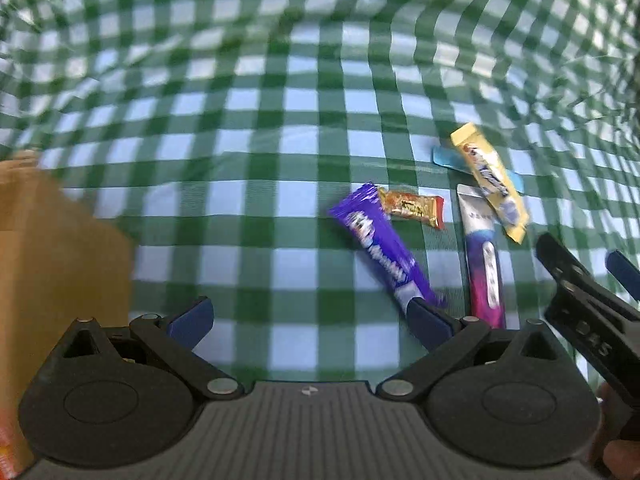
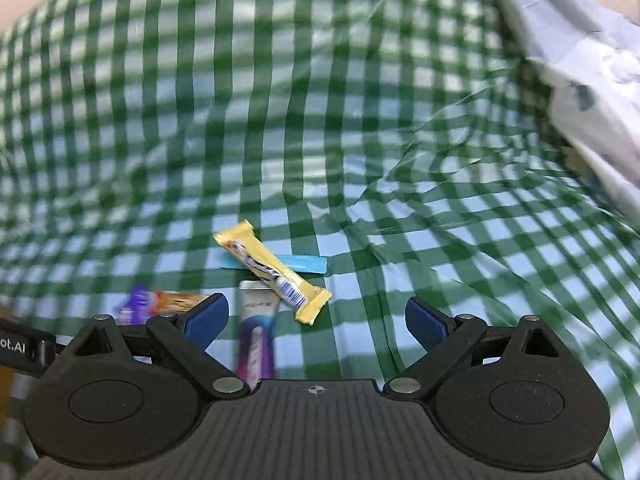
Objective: Organize snacks
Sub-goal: 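Grasp the purple candy bar with the left gripper while the right grasps the yellow wafer bar, then carry the purple candy bar and yellow wafer bar over the box with both grippers, then open both grippers to drop the purple and yellow bars into the box, then lift both tools up away from the box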
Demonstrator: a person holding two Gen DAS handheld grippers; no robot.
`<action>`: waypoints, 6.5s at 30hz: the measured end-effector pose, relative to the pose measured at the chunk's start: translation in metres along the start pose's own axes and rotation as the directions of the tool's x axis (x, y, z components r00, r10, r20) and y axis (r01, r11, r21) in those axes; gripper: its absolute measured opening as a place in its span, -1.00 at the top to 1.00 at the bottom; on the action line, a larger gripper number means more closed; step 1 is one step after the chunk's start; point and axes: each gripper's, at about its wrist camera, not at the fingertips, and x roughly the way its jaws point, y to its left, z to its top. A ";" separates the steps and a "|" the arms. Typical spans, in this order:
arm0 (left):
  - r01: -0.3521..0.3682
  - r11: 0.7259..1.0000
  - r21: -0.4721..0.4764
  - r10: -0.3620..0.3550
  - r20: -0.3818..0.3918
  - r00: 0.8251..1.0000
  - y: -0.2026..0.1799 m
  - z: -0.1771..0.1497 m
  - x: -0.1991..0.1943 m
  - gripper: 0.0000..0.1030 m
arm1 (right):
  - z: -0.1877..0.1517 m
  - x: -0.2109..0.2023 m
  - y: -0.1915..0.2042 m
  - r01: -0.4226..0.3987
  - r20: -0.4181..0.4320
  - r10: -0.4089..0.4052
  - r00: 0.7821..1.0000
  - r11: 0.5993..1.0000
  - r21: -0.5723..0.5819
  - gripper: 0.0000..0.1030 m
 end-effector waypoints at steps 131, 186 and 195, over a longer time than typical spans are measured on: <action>0.175 0.946 -0.272 -0.109 0.241 0.964 0.358 -0.236 -0.276 0.76 | -0.108 -0.334 0.296 -0.396 -0.204 0.345 0.916 0.859 -0.324 0.55; -0.106 0.970 -0.221 0.154 0.211 0.965 0.354 -0.255 -0.267 -0.99 | -0.103 -0.319 0.322 -0.388 -0.229 0.335 0.914 0.886 -0.255 -0.86; -0.092 0.977 -0.192 0.145 0.288 0.946 0.334 -0.281 -0.302 -0.99 | -0.109 -0.364 0.309 -0.367 -0.141 0.340 0.930 0.885 -0.287 -0.90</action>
